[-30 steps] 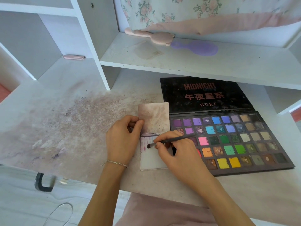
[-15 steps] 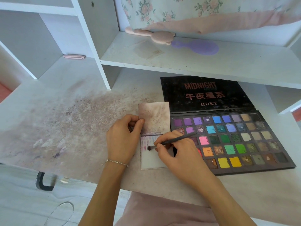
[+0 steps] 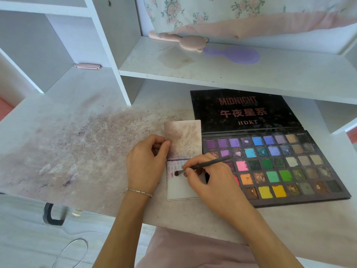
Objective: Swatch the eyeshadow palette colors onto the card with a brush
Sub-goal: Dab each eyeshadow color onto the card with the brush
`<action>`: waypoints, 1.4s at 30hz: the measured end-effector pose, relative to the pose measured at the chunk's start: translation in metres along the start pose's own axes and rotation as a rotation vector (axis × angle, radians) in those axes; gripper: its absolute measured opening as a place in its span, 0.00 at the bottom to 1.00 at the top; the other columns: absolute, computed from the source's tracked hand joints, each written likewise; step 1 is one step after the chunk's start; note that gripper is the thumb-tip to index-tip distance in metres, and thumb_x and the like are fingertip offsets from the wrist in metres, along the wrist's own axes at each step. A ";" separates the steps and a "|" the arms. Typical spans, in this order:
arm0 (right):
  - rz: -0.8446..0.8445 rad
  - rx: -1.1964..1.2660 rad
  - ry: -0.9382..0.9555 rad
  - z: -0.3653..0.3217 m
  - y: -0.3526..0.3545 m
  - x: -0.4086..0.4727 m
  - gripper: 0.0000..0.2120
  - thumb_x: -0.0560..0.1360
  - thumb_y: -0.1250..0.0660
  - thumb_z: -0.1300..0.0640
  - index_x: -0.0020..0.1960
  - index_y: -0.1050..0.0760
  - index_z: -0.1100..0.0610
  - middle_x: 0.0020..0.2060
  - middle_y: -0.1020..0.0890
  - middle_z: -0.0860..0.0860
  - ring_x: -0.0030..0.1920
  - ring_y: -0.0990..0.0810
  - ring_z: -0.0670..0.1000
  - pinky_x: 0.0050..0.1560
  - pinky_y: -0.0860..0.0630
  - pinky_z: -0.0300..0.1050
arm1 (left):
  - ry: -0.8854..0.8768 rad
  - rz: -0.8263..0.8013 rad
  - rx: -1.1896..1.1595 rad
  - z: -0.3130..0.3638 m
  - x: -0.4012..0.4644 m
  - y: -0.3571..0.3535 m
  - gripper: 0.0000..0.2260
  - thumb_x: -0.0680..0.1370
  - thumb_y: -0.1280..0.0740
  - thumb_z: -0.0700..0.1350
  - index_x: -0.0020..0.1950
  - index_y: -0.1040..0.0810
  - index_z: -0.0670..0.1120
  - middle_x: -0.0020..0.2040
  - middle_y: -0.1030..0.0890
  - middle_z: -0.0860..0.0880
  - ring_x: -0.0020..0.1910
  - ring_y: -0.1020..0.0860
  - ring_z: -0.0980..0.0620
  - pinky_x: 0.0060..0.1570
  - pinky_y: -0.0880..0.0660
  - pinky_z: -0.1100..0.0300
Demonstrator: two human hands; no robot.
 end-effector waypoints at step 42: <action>0.476 -0.022 -0.154 0.066 0.128 -0.048 0.14 0.74 0.40 0.64 0.38 0.31 0.45 0.33 0.22 0.45 0.37 0.22 0.42 0.31 0.26 0.35 | -0.005 0.001 0.049 0.001 0.001 0.000 0.05 0.74 0.33 0.46 0.38 0.24 0.53 0.32 0.24 0.59 0.33 0.27 0.60 0.35 0.32 0.66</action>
Point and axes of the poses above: each hand's wrist, its own x-axis towards the middle knuckle, its own y-axis out of the back of the hand, z = x × y, the point moved 10 cm from there along x, towards the middle knuckle
